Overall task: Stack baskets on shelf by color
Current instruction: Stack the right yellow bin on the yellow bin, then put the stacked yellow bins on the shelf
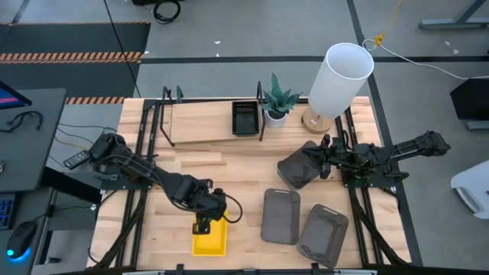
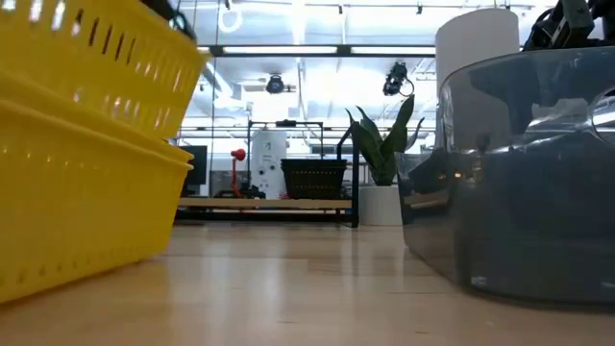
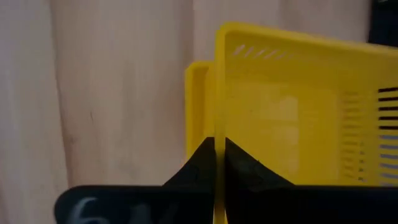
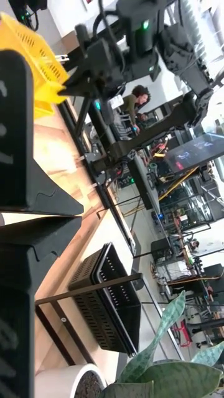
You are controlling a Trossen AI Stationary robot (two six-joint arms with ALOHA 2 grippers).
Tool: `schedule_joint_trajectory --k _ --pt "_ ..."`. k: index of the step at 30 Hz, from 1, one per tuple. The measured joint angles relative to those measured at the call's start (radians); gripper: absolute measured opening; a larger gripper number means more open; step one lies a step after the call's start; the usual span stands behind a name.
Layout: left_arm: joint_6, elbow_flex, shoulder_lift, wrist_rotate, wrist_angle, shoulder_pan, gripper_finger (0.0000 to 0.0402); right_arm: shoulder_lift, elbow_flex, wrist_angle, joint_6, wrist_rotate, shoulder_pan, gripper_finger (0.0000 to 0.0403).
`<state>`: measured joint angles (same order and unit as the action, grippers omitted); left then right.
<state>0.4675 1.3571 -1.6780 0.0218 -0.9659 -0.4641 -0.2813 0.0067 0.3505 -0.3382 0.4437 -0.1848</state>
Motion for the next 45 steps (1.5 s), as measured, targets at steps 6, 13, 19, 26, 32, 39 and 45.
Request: schedule_joint_trajectory --k 6,13,19,26,32,39,45 --pt "-0.004 -0.059 0.034 0.001 0.056 0.001 0.0010 0.000 0.000 0.000 0.000 0.000 0.000 0.0019" --pt "0.031 -0.129 0.031 0.006 0.141 0.000 0.0077 -0.002 0.000 0.016 0.000 0.000 0.000 0.0019" --pt "0.076 -0.121 0.031 0.007 0.116 0.013 0.0174 -0.001 0.000 0.016 0.000 0.000 0.000 0.0019" --pt "0.104 -0.048 0.031 -0.044 0.240 -0.057 0.0213 -0.001 0.000 0.015 0.000 0.000 0.000 0.0019" --pt "0.231 -0.048 -0.005 -0.028 0.353 -0.158 0.0198 -0.001 0.000 0.015 0.000 0.000 0.000 0.0019" --pt "0.386 -0.048 -0.078 0.017 0.451 -0.247 0.0217 -0.001 0.000 0.015 0.000 0.000 0.000 0.0019" --pt "0.413 -0.048 -0.123 0.040 0.454 -0.276 0.0219 -0.001 0.000 0.015 0.000 0.000 0.000 0.0019"
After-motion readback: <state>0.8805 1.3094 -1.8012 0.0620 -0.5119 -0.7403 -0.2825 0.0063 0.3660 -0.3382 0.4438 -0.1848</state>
